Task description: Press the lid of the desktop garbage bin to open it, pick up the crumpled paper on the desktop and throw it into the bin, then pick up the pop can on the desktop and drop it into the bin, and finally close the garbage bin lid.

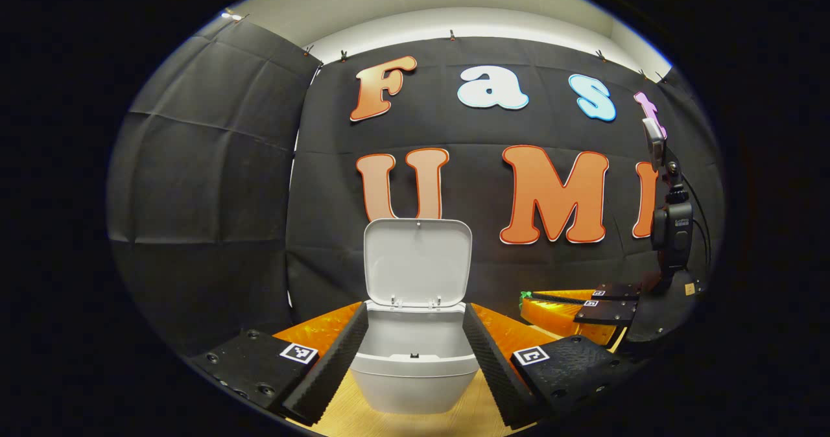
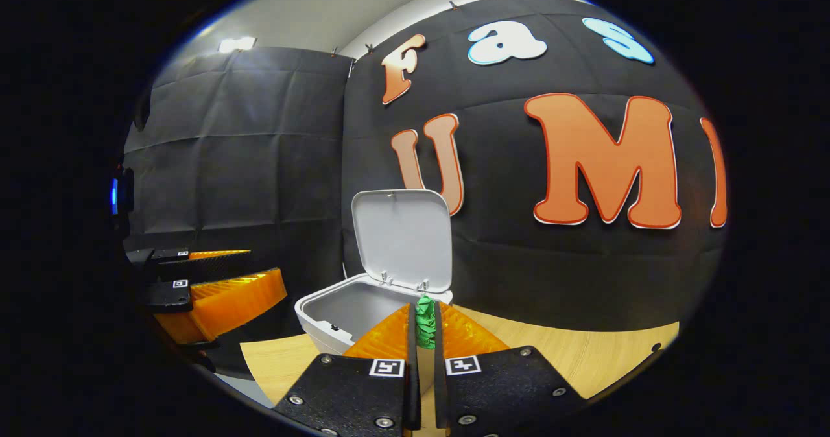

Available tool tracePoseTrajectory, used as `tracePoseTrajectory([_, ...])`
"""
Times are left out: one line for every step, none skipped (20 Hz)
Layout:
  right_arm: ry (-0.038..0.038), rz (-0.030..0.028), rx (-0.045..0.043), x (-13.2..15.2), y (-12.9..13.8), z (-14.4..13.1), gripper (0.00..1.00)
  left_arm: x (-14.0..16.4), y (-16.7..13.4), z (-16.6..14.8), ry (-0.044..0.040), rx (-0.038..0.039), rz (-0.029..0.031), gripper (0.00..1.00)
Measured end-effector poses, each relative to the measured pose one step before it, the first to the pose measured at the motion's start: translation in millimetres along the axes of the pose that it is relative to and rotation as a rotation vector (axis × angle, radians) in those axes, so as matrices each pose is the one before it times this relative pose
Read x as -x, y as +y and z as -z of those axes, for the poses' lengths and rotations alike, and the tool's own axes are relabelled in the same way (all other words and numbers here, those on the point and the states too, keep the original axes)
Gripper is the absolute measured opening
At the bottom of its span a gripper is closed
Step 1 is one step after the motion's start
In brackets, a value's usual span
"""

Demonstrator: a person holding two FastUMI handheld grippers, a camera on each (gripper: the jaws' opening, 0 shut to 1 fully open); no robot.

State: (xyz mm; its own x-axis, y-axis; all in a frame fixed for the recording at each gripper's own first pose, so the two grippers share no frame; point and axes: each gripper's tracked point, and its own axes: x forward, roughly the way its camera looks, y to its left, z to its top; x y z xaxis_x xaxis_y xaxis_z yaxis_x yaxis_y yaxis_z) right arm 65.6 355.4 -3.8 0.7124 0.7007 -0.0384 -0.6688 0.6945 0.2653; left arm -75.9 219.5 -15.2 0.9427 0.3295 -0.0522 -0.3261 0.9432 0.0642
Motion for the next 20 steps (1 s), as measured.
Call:
tracePoseTrajectory([0.00476,-0.01933,-0.00146,-5.3,4.45,0.34,0.09,-0.11,1.32,0.44,0.00168,0.00113,-0.00192,0.94])
tracePoseTrajectory([0.01044,-0.00604,0.00794,-6.3,3.52,1.91,0.08,-0.71,1.97,0.9,0.00234,0.00192,-0.00542,0.94])
tracePoseTrajectory([0.00448,-0.0215,0.00643,-7.53,5.18,2.36,0.08,-0.48,2.31,1.32,0.0021,0.00169,-0.00395,0.94])
tracePoseTrajectory([0.02338,-0.00028,0.0003,-8.29,2.28,7.85,0.08,0.27,2.62,1.37,0.00393,0.00003,-0.00707,0.94])
tracePoseTrajectory([0.01998,-0.01074,-0.00635,-7.66,2.97,8.52,0.09,-0.86,5.31,0.81,0.00014,0.00146,-0.00679,0.94])
tracePoseTrajectory([0.02361,-0.00098,-0.00638,-5.62,1.77,9.32,0.08,0.47,4.06,0.57,0.0007,0.00214,-0.0079,0.94])
tracePoseTrajectory([0.01383,0.00058,0.00525,-4.86,-0.05,7.92,0.08,0.39,3.89,1.77,0.00121,0.00216,-0.0085,0.94])
tracePoseTrajectory([0.00906,0.00397,0.01552,-4.83,-0.31,5.05,0.08,0.09,4.17,1.02,0.00342,0.00312,-0.00756,0.94])
tracePoseTrajectory([0.00612,-0.00825,0.01263,-4.76,2.0,3.9,0.08,-0.32,2.51,3.02,0.00317,0.0024,-0.0064,0.94])
tracePoseTrajectory([0.00633,0.00039,0.0071,-4.72,0.31,2.83,0.1,-0.16,1.15,1.65,0.00401,0.00062,-0.0045,0.94])
tracePoseTrajectory([0.00552,-0.00339,-0.00332,-0.15,1.42,2.83,0.13,-2.11,2.73,1.04,0.00194,-0.00048,-0.00365,0.94])
tracePoseTrajectory([0.00697,-0.00501,-0.00673,-1.56,0.89,3.01,0.16,0.05,0.55,0.32,-0.00029,0.00113,-0.00175,0.94])
tracePoseTrajectory([0.00441,-0.01073,-0.00673,-1.27,1.96,2.14,0.22,-0.08,-0.5,0.29,0.00049,0.0012,0.00219,0.94])
tracePoseTrajectory([-0.00248,0.00526,0.00106,-0.26,-1.68,-0.74,0.25,-0.92,-1.13,0.96,0.00213,-0.00111,0.00157,0.93])
tracePoseTrajectory([-0.01789,-0.00322,0.00541,-0.43,-0.4,-4.66,0.35,-1.91,-0.17,-1.32,0.00143,0.00109,0.00233,0.93])
tracePoseTrajectory([-0.01616,0.00644,0.00437,-0.64,-2.18,-2.28,0.55,-1.29,-1.61,2.26,0.0021,-0.00001,0.00151,0.94])
tracePoseTrajectory([-0.01264,-0.00862,-0.00911,-2.57,1.18,-2.94,0.56,-0.28,-0.81,0.16,0.00295,-0.00086,0.00097,0.94])
tracePoseTrajectory([0.00052,0.00955,-0.00663,0.8,-2.45,-0.45,0.59,-0.98,0.49,0.96,0.00131,-0.00045,0.00008,0.94])
tracePoseTrajectory([-0.00041,0.01114,0.00471,0.03,-2.81,-0.62,0.66,-0.09,-1.19,-0.66,0.00054,-0.00015,0.00082,0.94])
tracePoseTrajectory([-0.00242,0.00907,0.01649,2.24,-2.97,-1.87,0.7,-0.39,-1.93,0.7,0.00133,-0.0014,0.00294,0.94])
